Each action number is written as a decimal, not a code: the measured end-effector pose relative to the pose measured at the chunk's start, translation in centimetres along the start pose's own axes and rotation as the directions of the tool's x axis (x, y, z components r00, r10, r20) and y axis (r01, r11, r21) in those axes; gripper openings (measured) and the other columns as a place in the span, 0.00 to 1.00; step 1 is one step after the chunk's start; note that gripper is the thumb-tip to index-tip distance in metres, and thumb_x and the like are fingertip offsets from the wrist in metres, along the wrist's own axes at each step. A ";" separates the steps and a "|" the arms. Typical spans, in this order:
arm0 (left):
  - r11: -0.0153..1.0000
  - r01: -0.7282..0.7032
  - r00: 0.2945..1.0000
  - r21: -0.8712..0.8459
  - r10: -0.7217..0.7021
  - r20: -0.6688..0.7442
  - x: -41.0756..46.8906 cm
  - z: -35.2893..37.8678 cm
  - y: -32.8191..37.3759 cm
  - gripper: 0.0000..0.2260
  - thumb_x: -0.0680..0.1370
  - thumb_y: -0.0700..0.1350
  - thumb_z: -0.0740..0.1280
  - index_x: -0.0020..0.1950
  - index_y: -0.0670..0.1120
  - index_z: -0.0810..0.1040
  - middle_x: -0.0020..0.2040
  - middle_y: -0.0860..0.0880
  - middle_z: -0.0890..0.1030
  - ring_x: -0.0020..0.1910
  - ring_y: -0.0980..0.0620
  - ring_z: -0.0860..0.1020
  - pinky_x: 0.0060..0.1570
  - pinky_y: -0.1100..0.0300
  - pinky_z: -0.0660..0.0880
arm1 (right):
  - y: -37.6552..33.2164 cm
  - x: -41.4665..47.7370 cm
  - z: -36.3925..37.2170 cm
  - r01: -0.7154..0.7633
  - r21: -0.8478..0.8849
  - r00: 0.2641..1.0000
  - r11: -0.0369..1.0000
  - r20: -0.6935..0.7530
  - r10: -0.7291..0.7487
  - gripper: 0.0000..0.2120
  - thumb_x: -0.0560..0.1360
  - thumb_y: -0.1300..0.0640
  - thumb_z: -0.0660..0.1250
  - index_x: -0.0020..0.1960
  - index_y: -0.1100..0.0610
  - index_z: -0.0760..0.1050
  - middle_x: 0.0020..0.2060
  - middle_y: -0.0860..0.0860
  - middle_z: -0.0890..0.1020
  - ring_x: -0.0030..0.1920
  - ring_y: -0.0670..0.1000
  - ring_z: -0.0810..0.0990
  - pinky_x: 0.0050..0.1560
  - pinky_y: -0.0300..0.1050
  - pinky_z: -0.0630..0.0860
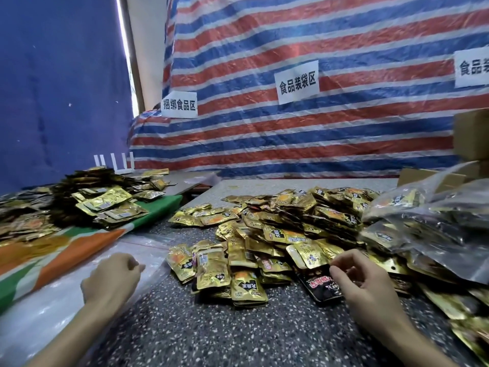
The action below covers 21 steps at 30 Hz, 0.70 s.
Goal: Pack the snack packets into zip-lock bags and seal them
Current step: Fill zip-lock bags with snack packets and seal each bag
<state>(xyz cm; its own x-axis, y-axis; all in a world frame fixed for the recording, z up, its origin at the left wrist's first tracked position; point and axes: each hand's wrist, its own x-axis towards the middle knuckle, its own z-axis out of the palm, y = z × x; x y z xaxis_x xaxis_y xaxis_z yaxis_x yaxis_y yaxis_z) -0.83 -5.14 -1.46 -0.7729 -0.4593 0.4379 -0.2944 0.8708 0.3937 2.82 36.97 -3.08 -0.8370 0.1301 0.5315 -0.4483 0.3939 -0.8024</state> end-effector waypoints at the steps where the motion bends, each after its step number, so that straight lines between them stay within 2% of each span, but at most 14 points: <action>1: 0.999 -0.040 0.996 -0.011 0.039 -0.075 -0.1 -0.6 0.5 0.10 0.79 0.50 0.68 0.39 0.49 0.80 0.38 0.49 0.81 0.39 0.43 0.78 0.41 0.53 0.74 | -0.1 0.0 0.0 0.002 -0.005 1.000 1.000 0.008 -0.002 0.07 0.76 0.63 0.71 0.42 0.53 0.77 0.37 0.46 0.81 0.34 0.44 0.78 0.34 0.33 0.75; 3: 0.980 -0.194 0.940 -0.042 0.174 -0.293 -1.0 -1.7 2.2 0.06 0.80 0.46 0.68 0.43 0.50 0.79 0.32 0.49 0.78 0.31 0.43 0.76 0.32 0.55 0.71 | -0.3 0.0 -0.1 0.004 0.005 1.000 1.000 0.026 -0.004 0.06 0.76 0.63 0.70 0.42 0.54 0.78 0.35 0.48 0.81 0.33 0.44 0.79 0.34 0.33 0.75; 5: 0.902 -0.423 0.825 -0.093 0.340 -0.451 -2.7 -2.6 5.0 0.02 0.79 0.43 0.69 0.49 0.48 0.81 0.32 0.48 0.81 0.28 0.44 0.76 0.27 0.59 0.68 | -0.7 0.2 -0.2 -0.021 0.071 0.998 0.997 0.061 0.017 0.05 0.76 0.62 0.70 0.42 0.55 0.78 0.34 0.50 0.80 0.32 0.43 0.78 0.32 0.34 0.75; 7: 0.762 -0.632 0.697 -0.140 0.480 -0.533 -4.2 -2.8 8.0 0.03 0.79 0.42 0.69 0.50 0.44 0.82 0.36 0.45 0.84 0.30 0.43 0.80 0.26 0.56 0.73 | -1.1 0.3 -0.3 -0.092 0.230 0.990 0.969 0.126 0.064 0.07 0.77 0.60 0.70 0.40 0.54 0.79 0.32 0.50 0.79 0.30 0.43 0.76 0.29 0.34 0.72; 10: 0.510 -0.837 0.514 -0.200 0.607 -0.606 -6.9 -2.1 13.1 0.07 0.79 0.44 0.66 0.50 0.42 0.82 0.41 0.47 0.85 0.35 0.48 0.81 0.31 0.53 0.78 | -1.8 0.3 -0.7 -0.180 0.388 0.976 0.904 0.182 0.116 0.12 0.72 0.47 0.69 0.35 0.54 0.80 0.30 0.53 0.78 0.28 0.46 0.74 0.27 0.36 0.68; 12: 0.347 -0.911 0.406 -0.223 0.662 -0.630 -8.6 -1.1 16.9 0.07 0.79 0.44 0.66 0.49 0.43 0.82 0.44 0.48 0.85 0.39 0.51 0.82 0.37 0.54 0.78 | -2.1 0.4 -1.0 -0.196 0.434 0.977 0.880 0.167 0.135 0.18 0.71 0.41 0.68 0.35 0.56 0.79 0.30 0.55 0.77 0.28 0.49 0.73 0.27 0.41 0.67; 15: 0.167 -0.959 0.277 -0.230 0.730 -0.625 -11.0 1.3 21.5 0.05 0.79 0.43 0.68 0.49 0.44 0.82 0.47 0.50 0.85 0.45 0.55 0.81 0.42 0.54 0.78 | -1.9 0.9 -1.6 -0.216 0.497 0.976 0.841 0.144 0.165 0.28 0.75 0.36 0.66 0.38 0.62 0.78 0.30 0.58 0.77 0.29 0.53 0.73 0.29 0.45 0.67; 17: 0.090 -0.955 0.253 -0.284 0.748 -0.613 -12.3 3.3 23.4 0.04 0.80 0.42 0.68 0.49 0.44 0.82 0.50 0.50 0.85 0.47 0.54 0.82 0.44 0.53 0.77 | -1.8 1.2 -2.0 -0.214 0.510 0.976 0.833 0.152 0.158 0.32 0.74 0.33 0.64 0.39 0.65 0.78 0.30 0.60 0.76 0.28 0.54 0.71 0.30 0.45 0.66; 19: 0.043 -0.937 0.261 -0.348 0.747 -0.611 -13.3 4.6 24.3 0.04 0.80 0.42 0.68 0.51 0.44 0.82 0.53 0.51 0.84 0.50 0.54 0.81 0.46 0.54 0.76 | -1.8 1.3 -2.5 -0.207 0.514 0.976 0.832 0.164 0.142 0.34 0.74 0.34 0.67 0.41 0.68 0.78 0.28 0.59 0.74 0.28 0.53 0.69 0.30 0.43 0.66; 21: 0.008 -0.933 0.239 -0.359 0.761 -0.604 -13.6 5.2 24.2 0.04 0.79 0.42 0.68 0.52 0.44 0.82 0.54 0.51 0.83 0.52 0.55 0.80 0.48 0.57 0.76 | -1.8 1.4 -2.8 -0.219 0.469 0.973 0.856 0.175 0.153 0.23 0.71 0.40 0.74 0.36 0.62 0.79 0.27 0.54 0.73 0.27 0.50 0.70 0.29 0.42 0.65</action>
<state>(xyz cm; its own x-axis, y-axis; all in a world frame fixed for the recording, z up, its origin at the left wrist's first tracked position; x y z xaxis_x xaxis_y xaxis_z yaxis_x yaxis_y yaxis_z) -0.36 23.14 -2.10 -0.0689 0.4467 0.8920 0.9209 0.3724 -0.1154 3.33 38.99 -0.07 -0.9374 0.0274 0.3471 -0.3478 -0.1182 -0.9301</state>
